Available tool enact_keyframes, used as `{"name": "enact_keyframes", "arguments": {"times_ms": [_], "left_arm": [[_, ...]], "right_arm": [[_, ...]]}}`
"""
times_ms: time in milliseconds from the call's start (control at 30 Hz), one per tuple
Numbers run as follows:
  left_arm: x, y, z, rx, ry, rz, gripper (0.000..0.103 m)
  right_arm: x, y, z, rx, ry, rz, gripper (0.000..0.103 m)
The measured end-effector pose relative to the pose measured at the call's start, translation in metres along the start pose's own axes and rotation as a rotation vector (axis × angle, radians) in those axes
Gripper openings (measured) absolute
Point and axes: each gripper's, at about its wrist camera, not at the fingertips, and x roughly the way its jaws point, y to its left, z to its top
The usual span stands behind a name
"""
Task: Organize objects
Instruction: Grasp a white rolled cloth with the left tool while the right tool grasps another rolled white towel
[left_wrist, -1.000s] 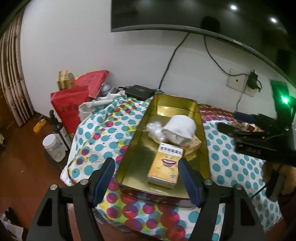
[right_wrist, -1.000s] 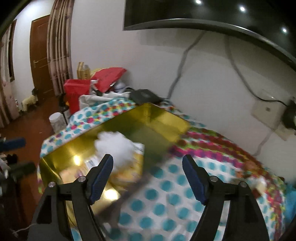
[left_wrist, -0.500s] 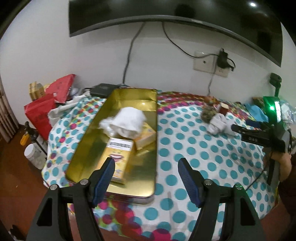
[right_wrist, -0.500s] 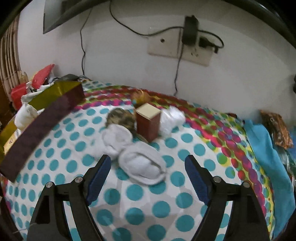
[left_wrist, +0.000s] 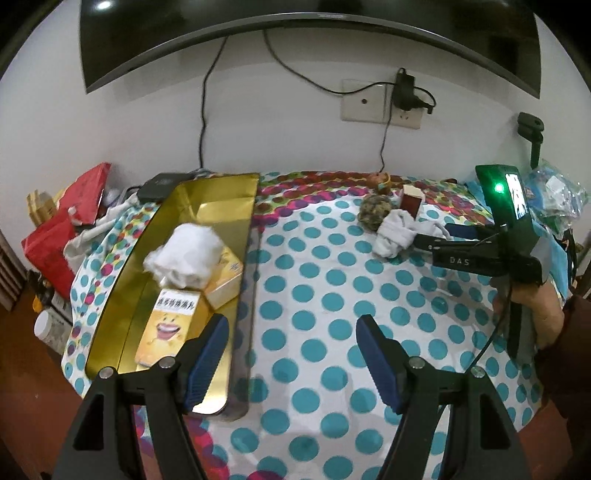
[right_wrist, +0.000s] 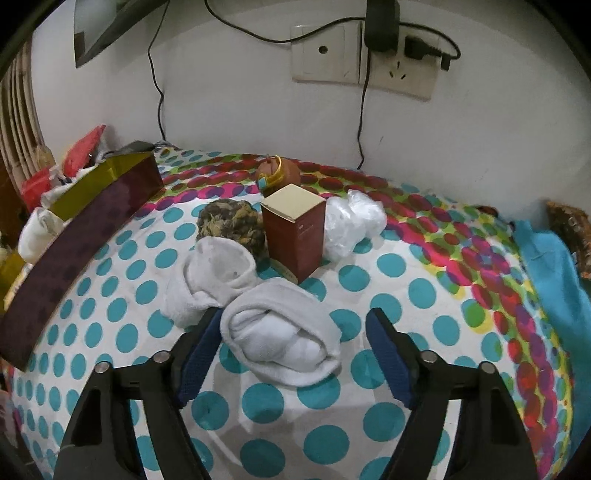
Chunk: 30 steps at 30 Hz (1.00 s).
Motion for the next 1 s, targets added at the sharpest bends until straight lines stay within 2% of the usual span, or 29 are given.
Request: {"name": "enact_keyframes", "arguments": {"times_ms": [100,233,367,600,667,733,867,1000], "left_arm": [[0.01,-0.014,0.007,0.029,0.006,-0.005,0.074],[0.021,-0.028,0.015,0.047,0.006,-0.011,0.074],[0.032,-0.039,0.02,0.069,0.013,-0.009,0.074],[0.046,-0.058,0.025,0.121,0.01,-0.031,0.074],[0.049,-0.064,0.028,0.137,-0.006,-0.05,0.074],[0.056,-0.073,0.033,0.158,-0.008,-0.089,0.074],[0.07,-0.087,0.044,0.182,-0.011,-0.142,0.074],[0.095,-0.104,0.053,0.224,-0.001,-0.141,0.075]], "right_arm": [[0.001,0.0,0.0,0.0,0.009,0.028,0.058],[0.0,0.001,-0.001,-0.008,0.001,0.025,0.056],[-0.003,-0.009,-0.002,0.011,-0.008,-0.017,0.055],[-0.008,-0.057,-0.006,0.085,-0.01,-0.123,0.055],[-0.01,-0.068,-0.008,0.102,-0.01,-0.173,0.055],[-0.009,-0.078,-0.008,0.138,-0.007,-0.162,0.055],[-0.008,-0.072,-0.007,0.114,-0.005,-0.184,0.055],[-0.01,-0.068,-0.008,0.096,-0.004,-0.199,0.055]]}}
